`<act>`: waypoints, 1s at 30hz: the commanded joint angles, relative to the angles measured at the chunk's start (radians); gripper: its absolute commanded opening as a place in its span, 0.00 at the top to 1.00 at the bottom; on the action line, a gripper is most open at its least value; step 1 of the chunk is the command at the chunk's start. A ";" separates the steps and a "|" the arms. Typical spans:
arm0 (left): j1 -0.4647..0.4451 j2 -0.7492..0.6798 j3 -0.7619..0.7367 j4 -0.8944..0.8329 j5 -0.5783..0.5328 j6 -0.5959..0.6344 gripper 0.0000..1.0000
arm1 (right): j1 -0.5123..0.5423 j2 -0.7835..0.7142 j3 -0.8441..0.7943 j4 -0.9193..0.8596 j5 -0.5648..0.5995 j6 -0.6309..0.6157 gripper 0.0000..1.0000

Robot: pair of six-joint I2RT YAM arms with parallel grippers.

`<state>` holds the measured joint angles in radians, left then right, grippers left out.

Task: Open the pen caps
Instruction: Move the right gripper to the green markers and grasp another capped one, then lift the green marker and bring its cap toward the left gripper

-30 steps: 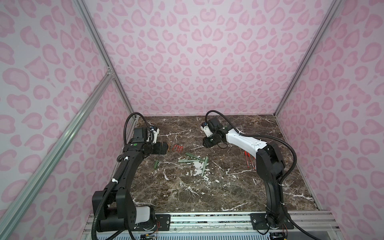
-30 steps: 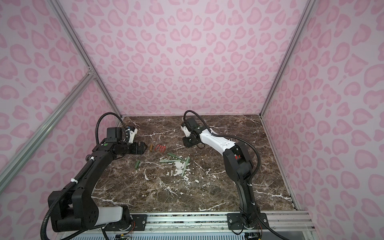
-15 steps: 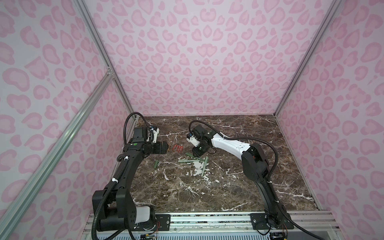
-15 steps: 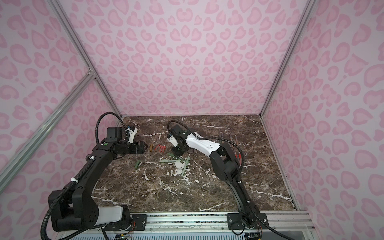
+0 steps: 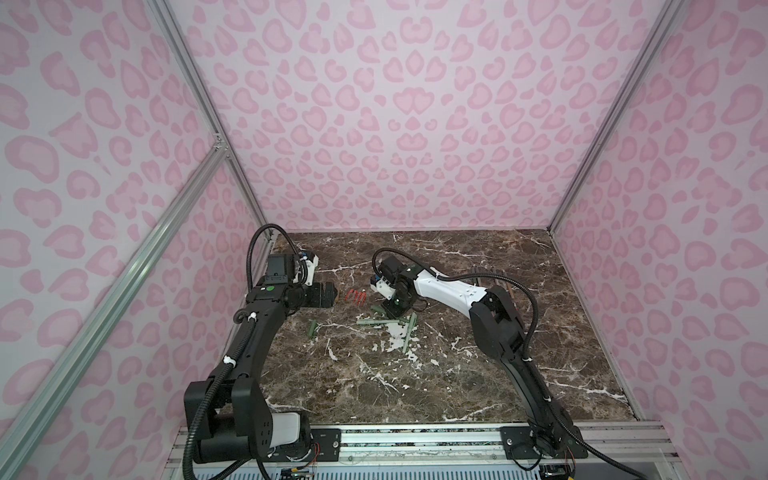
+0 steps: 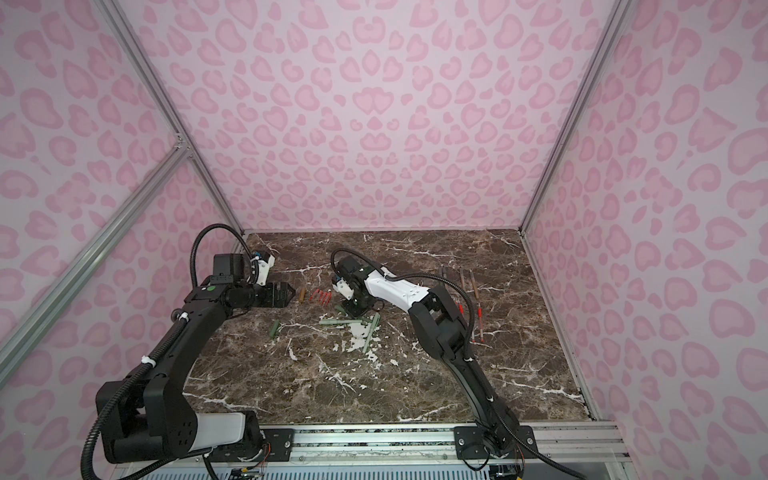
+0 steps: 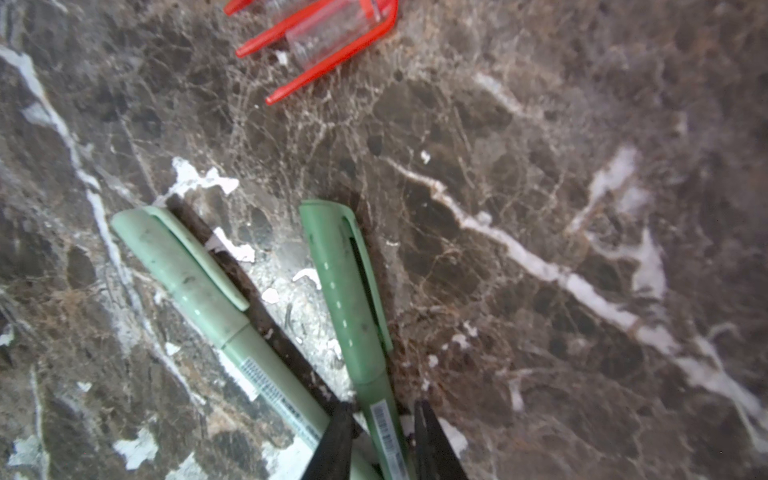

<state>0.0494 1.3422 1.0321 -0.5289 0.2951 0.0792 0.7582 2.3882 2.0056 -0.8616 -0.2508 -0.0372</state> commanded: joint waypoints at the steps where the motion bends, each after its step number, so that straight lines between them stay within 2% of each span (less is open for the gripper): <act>1: 0.002 -0.006 0.006 -0.004 0.010 0.001 0.02 | -0.003 0.022 0.005 -0.013 0.027 -0.006 0.76; 10: 0.002 -0.006 0.017 -0.012 0.046 0.001 0.02 | -0.022 0.034 0.038 -0.025 0.055 -0.029 0.90; 17: 0.002 -0.008 0.052 -0.030 0.245 -0.044 0.02 | -0.048 -0.033 0.066 0.007 0.038 0.022 0.94; 21: 0.003 -0.003 0.056 0.004 0.384 -0.147 0.02 | -0.045 -0.115 0.009 0.102 -0.017 0.107 0.94; 25: 0.004 0.004 0.025 0.090 0.506 -0.272 0.02 | -0.031 -0.224 -0.125 0.283 -0.070 0.239 0.95; 30: 0.001 0.027 0.009 0.159 0.519 -0.371 0.11 | 0.006 -0.314 -0.262 0.479 -0.084 0.396 0.96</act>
<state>0.0509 1.3590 1.0416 -0.4473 0.7586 -0.2066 0.7506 2.0953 1.7836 -0.5419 -0.3126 0.2352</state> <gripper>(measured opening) 0.900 0.104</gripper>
